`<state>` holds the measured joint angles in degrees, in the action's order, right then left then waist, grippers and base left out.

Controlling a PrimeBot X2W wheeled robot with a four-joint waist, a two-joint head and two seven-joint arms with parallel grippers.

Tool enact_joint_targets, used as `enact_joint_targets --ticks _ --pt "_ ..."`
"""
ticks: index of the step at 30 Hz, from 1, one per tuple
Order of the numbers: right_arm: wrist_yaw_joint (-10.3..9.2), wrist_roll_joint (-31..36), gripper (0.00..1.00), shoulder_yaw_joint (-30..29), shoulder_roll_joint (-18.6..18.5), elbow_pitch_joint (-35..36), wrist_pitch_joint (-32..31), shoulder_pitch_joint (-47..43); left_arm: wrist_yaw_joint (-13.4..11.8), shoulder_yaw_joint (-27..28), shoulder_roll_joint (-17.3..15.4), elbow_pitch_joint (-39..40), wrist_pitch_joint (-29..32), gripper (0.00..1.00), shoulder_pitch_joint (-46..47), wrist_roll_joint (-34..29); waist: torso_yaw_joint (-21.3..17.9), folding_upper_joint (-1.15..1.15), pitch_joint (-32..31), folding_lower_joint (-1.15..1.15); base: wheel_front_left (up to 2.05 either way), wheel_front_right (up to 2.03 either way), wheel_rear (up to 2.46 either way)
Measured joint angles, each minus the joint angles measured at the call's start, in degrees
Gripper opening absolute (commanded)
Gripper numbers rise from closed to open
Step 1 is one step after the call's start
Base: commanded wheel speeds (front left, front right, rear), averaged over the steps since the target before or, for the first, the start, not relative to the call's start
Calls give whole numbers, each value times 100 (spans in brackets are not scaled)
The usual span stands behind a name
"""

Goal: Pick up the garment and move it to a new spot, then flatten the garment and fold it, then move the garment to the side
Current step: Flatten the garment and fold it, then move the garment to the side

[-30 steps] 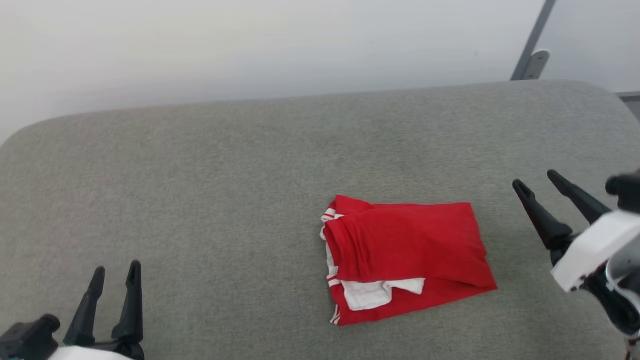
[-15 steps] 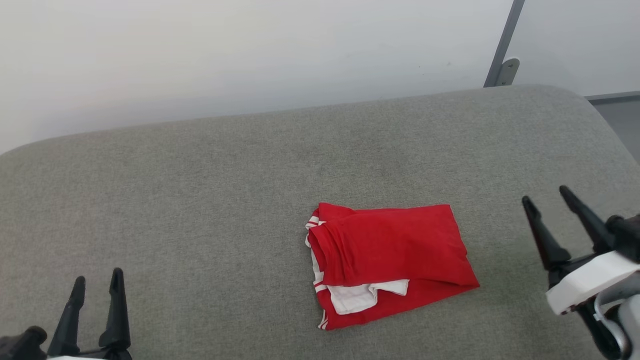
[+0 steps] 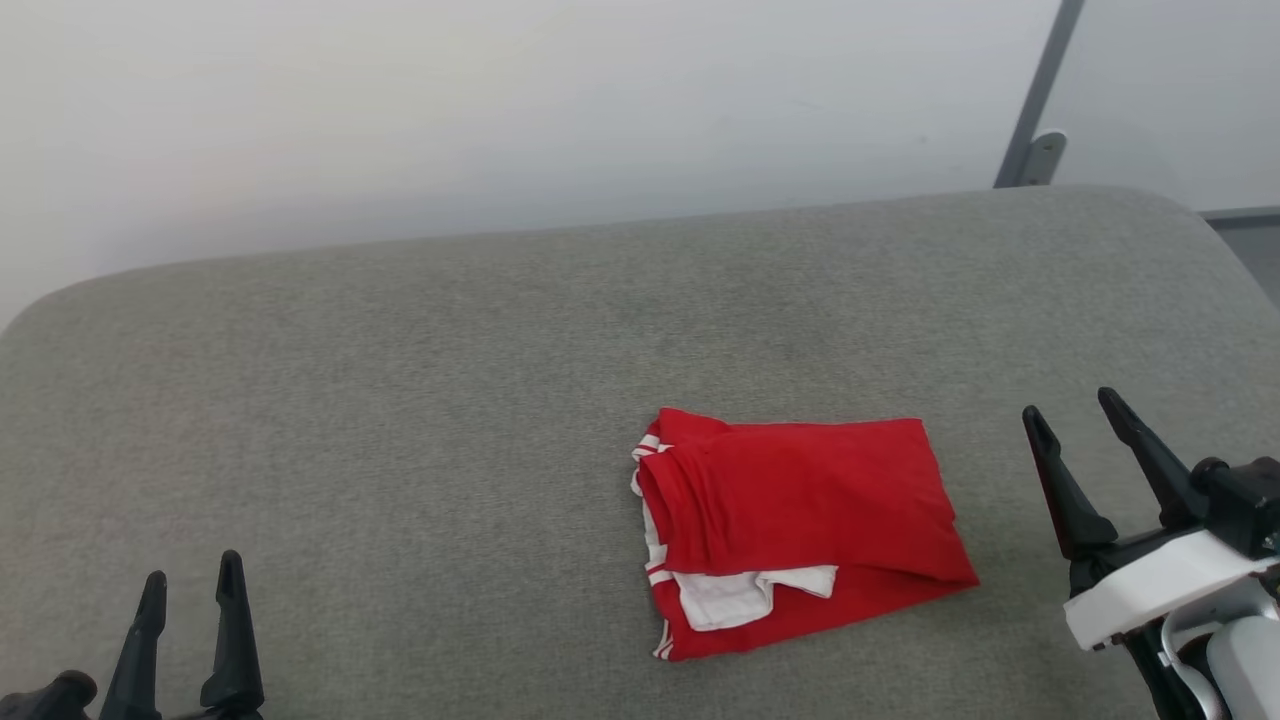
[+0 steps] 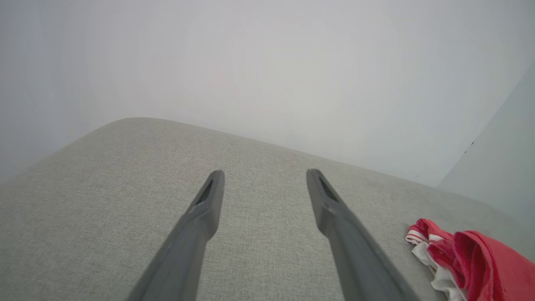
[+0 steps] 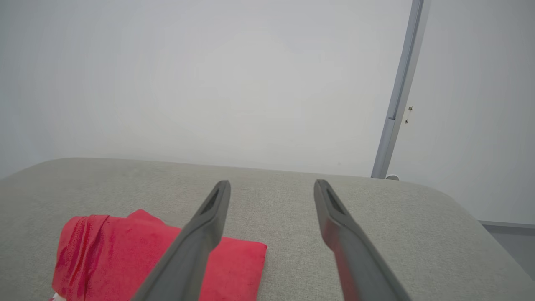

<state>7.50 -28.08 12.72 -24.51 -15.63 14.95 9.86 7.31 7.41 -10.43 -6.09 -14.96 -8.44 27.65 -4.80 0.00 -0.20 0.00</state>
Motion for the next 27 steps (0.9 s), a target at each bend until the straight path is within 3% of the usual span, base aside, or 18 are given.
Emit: enact_joint_targets --ticks 27 --pt "0 143 100 -582 255 199 1 -514 0 29 -40 -109 0 100 -63 -126 346 0 -84 0 0 0 0"
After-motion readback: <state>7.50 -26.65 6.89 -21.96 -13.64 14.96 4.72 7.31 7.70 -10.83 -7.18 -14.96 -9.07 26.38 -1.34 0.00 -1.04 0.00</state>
